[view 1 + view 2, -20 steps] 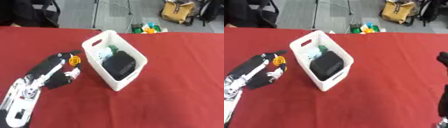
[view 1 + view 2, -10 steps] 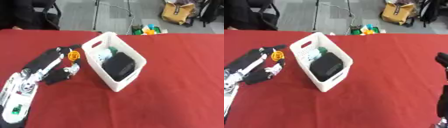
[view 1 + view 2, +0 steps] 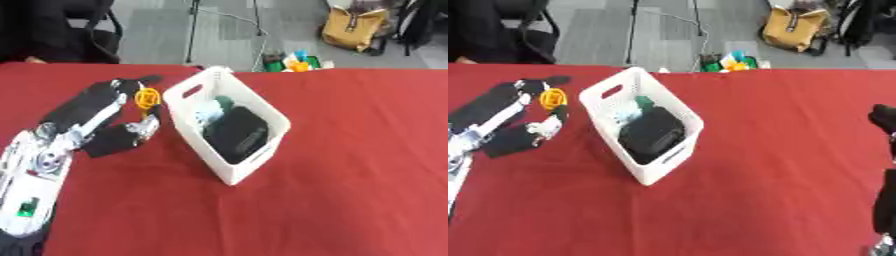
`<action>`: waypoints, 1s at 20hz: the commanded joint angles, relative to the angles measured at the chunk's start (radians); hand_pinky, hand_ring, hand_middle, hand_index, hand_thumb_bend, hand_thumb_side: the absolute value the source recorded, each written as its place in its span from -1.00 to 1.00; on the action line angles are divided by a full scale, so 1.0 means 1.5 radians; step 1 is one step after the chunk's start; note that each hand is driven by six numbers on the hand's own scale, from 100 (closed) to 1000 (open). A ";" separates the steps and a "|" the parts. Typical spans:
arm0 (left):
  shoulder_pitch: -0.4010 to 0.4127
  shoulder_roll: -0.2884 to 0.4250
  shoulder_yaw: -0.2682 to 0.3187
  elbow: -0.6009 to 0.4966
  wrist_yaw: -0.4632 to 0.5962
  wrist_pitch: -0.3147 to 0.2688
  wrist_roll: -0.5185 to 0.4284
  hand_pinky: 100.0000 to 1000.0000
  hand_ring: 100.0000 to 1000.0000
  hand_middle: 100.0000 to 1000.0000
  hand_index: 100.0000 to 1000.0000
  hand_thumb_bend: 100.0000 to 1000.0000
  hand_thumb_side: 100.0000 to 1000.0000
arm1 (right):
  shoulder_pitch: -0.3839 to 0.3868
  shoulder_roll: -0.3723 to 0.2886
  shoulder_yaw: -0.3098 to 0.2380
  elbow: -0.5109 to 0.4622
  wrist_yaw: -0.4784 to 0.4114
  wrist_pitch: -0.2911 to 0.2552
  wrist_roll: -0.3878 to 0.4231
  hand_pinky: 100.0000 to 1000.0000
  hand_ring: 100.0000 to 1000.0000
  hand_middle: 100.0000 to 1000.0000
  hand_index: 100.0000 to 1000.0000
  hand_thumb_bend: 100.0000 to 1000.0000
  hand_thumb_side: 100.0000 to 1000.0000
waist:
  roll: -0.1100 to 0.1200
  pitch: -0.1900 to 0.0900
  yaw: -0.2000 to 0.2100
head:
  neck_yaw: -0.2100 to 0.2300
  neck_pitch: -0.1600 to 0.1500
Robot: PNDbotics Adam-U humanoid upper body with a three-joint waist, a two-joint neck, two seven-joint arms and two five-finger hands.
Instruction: Pick up objects on the table and place them in the box.
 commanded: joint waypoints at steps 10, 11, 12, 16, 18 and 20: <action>-0.066 0.006 -0.012 0.004 0.021 -0.001 -0.017 0.88 0.34 0.18 0.96 -1.00 0.79 | 0.000 -0.016 0.001 -0.015 -0.006 0.005 0.002 0.50 0.44 0.22 0.46 -1.00 0.87 | 0.005 -0.021 -0.005 | 0.005 0.004; -0.072 0.004 -0.015 0.010 0.023 -0.002 -0.020 0.88 0.34 0.18 0.96 -1.00 0.79 | 0.000 -0.016 0.002 -0.015 -0.007 0.005 0.003 0.50 0.44 0.22 0.46 -1.00 0.87 | 0.005 -0.021 -0.006 | 0.006 0.004; -0.079 0.002 -0.017 0.015 0.023 -0.004 -0.022 0.88 0.34 0.18 0.96 -1.00 0.79 | 0.000 -0.016 0.003 -0.015 -0.007 0.005 0.003 0.51 0.44 0.22 0.46 -1.00 0.87 | 0.005 -0.021 -0.008 | 0.006 0.004; -0.104 -0.008 -0.026 0.040 0.025 -0.009 -0.030 0.88 0.34 0.18 0.96 -1.00 0.82 | 0.000 -0.016 0.004 -0.015 -0.008 0.005 0.006 0.51 0.45 0.22 0.46 -1.00 0.87 | 0.007 -0.020 -0.013 | 0.010 0.003; -0.111 -0.012 -0.029 0.052 0.024 -0.012 -0.032 0.88 0.34 0.18 0.96 -1.00 0.82 | -0.001 -0.015 0.005 -0.015 -0.008 0.005 0.007 0.51 0.45 0.22 0.47 -1.00 0.87 | 0.007 -0.020 -0.014 | 0.011 0.002; -0.117 -0.015 -0.031 0.061 0.021 -0.015 -0.032 0.88 0.34 0.18 0.96 -1.00 0.84 | -0.001 -0.015 0.005 -0.015 -0.009 0.005 0.007 0.51 0.45 0.22 0.47 -1.00 0.87 | 0.008 -0.020 -0.016 | 0.011 0.002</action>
